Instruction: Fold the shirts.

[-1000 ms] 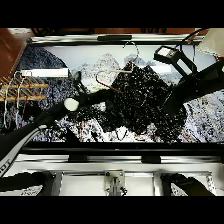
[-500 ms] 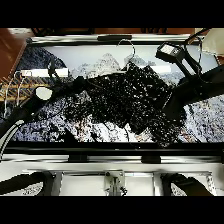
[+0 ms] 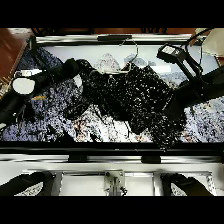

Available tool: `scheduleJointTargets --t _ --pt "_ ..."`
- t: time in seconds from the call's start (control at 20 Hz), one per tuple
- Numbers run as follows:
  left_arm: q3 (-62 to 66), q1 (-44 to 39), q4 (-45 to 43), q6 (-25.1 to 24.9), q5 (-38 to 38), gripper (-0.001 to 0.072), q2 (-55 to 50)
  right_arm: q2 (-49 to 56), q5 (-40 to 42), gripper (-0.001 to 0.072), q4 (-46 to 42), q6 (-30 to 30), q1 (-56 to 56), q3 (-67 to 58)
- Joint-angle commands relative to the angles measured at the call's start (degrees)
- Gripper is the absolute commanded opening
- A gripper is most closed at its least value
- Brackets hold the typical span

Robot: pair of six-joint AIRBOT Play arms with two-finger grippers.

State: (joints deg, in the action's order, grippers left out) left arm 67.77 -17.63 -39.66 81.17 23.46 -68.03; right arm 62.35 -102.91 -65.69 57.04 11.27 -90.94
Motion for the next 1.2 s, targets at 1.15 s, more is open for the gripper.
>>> scheduleJointTargets --t 1.15 --pt "2.08 -10.84 -12.79 -4.35 16.13 0.0052 22.21 -7.61 32.46 0.0059 -5.03 13.68 10.34 -0.44"
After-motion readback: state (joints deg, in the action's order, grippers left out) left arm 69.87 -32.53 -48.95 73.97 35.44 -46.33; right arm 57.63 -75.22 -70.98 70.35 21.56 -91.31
